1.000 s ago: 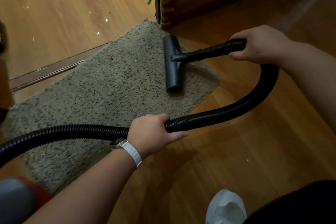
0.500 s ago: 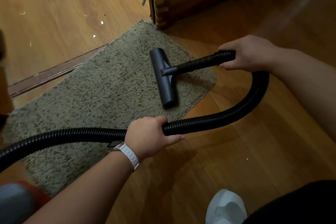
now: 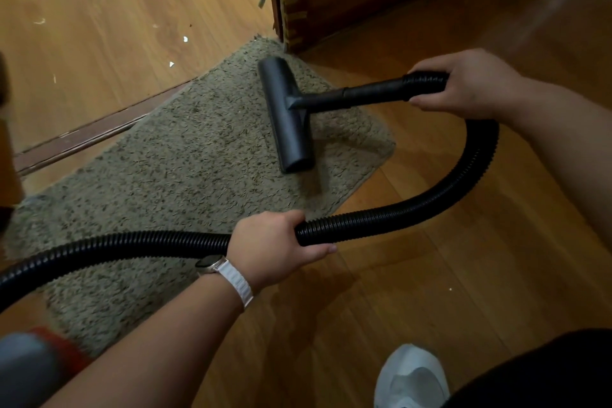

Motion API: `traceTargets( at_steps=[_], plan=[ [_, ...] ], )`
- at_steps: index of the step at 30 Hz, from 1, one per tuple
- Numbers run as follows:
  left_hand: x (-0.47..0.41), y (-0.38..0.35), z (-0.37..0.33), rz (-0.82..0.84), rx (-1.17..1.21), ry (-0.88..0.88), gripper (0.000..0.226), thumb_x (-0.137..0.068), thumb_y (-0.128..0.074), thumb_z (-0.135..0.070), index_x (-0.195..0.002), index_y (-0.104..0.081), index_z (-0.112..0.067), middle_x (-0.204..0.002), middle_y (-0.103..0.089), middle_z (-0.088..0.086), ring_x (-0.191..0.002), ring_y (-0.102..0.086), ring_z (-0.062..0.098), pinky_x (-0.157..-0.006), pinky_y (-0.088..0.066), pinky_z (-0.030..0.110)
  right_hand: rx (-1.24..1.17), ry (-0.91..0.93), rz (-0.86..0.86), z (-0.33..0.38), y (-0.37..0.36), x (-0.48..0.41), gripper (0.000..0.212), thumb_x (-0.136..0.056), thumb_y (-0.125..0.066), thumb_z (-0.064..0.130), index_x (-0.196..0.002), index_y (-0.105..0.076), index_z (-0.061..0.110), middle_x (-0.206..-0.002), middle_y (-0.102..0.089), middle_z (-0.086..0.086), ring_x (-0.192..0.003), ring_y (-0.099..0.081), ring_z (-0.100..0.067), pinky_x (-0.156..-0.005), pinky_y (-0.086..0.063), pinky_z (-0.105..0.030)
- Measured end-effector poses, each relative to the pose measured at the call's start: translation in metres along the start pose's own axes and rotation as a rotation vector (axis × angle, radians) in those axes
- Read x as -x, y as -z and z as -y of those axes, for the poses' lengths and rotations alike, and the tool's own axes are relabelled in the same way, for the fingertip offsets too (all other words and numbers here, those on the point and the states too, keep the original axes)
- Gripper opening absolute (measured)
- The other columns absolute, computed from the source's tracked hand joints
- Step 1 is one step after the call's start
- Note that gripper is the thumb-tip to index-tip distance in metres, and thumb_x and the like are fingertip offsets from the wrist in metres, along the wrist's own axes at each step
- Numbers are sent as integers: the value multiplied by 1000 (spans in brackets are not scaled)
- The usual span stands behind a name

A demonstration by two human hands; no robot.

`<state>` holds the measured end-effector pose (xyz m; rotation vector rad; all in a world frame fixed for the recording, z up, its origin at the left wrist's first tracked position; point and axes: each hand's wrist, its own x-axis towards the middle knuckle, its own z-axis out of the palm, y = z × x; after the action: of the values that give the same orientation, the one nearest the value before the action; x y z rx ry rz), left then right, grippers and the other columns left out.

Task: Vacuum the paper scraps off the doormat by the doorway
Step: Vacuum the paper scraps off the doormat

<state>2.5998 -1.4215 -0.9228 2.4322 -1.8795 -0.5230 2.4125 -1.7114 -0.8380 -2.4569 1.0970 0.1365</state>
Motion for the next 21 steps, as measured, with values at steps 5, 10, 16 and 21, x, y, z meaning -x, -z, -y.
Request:
traceTargets(
  at_steps=[5, 10, 16, 21],
  plan=[
    [-4, 4, -1, 1, 31, 45, 66, -69, -41, -91, -76, -51, -26, -59, -53, -9, -61, -58, 9, -53, -47, 26, 91, -93, -74, -11, 9, -10, 26, -93, -66, 41, -118, -64, 34, -80, -61, 2, -69, -58, -17, -56, -42, -32],
    [-3, 4, 3, 6, 21, 36, 66, -69, -42, -91, -74, -49, -26, -60, -53, -10, -60, -57, 9, -54, -48, 26, 109, -129, -16, -9, -8, -15, 26, -93, -66, 41, -116, -64, 31, -82, -62, 2, -71, -59, -17, -57, -45, -33],
    [6, -6, 15, 62, 29, 39, 69, -68, -39, -93, -77, -53, -26, -63, -57, -10, -62, -59, 7, -59, -54, 29, 40, -71, 28, 17, -28, -39, 22, -93, -66, 39, -113, -66, 30, -85, -63, 2, -73, -60, -18, -59, -45, -32],
    [12, -3, 36, 58, 36, 75, 67, -69, -41, -92, -76, -53, -26, -62, -56, -10, -60, -56, 6, -56, -51, 28, 35, -52, 42, 54, -35, -75, 22, -92, -66, 43, -110, -66, 30, -87, -63, 0, -76, -60, -19, -59, -44, -31]
  ],
)
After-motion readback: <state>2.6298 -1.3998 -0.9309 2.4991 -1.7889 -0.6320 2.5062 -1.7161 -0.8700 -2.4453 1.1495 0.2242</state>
